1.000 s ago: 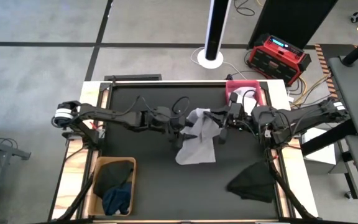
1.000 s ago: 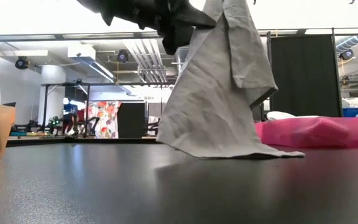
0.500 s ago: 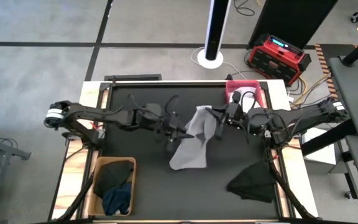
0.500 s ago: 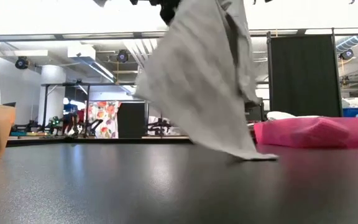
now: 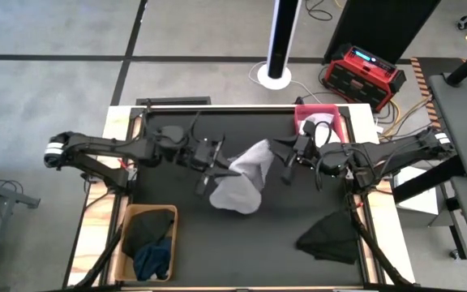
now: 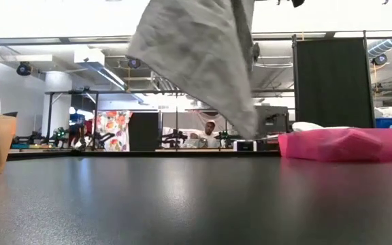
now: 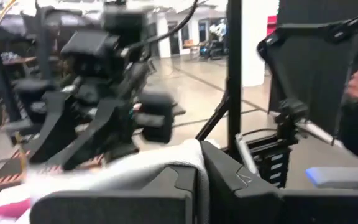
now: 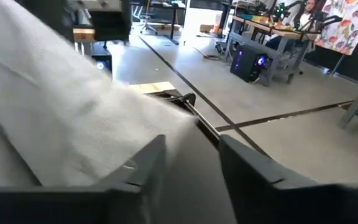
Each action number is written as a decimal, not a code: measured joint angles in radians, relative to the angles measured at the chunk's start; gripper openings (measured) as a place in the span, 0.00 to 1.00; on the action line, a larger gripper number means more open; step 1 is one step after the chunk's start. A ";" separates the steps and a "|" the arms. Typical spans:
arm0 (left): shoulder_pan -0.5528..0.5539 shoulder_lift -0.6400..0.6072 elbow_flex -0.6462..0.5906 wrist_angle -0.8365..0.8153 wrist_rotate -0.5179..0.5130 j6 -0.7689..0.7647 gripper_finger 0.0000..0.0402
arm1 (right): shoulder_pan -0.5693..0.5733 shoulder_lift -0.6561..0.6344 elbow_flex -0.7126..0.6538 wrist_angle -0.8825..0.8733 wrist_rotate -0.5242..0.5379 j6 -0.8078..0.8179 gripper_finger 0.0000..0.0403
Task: Sort towels by color in basket
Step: Put the gray microfiber towel into the pink bin
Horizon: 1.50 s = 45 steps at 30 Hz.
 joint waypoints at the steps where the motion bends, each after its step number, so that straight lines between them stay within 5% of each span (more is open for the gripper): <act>1: -0.005 -0.008 0.000 0.001 0.001 0.000 0.00 | -0.001 -0.001 0.000 -0.001 0.000 -0.001 0.39; 11: -0.035 -0.049 0.000 -0.001 -0.065 0.015 0.00 | -0.002 -0.012 0.000 -0.020 -0.010 -0.016 0.64; 17: -0.032 -0.037 -0.010 -0.054 -0.342 0.062 0.00 | 0.001 0.001 -0.017 0.064 -0.314 -0.073 0.70; 31: -0.033 0.069 -0.014 0.043 -0.338 0.062 0.00 | 0.003 0.225 0.012 0.231 -0.314 -0.110 0.75; 38: -0.039 0.083 -0.014 0.094 -0.299 0.062 0.00 | -0.013 0.279 0.053 0.255 -0.314 -0.119 0.58; 45: -0.040 0.079 -0.014 0.080 -0.289 0.049 0.00 | -0.019 0.304 0.061 0.249 -0.314 -0.160 0.09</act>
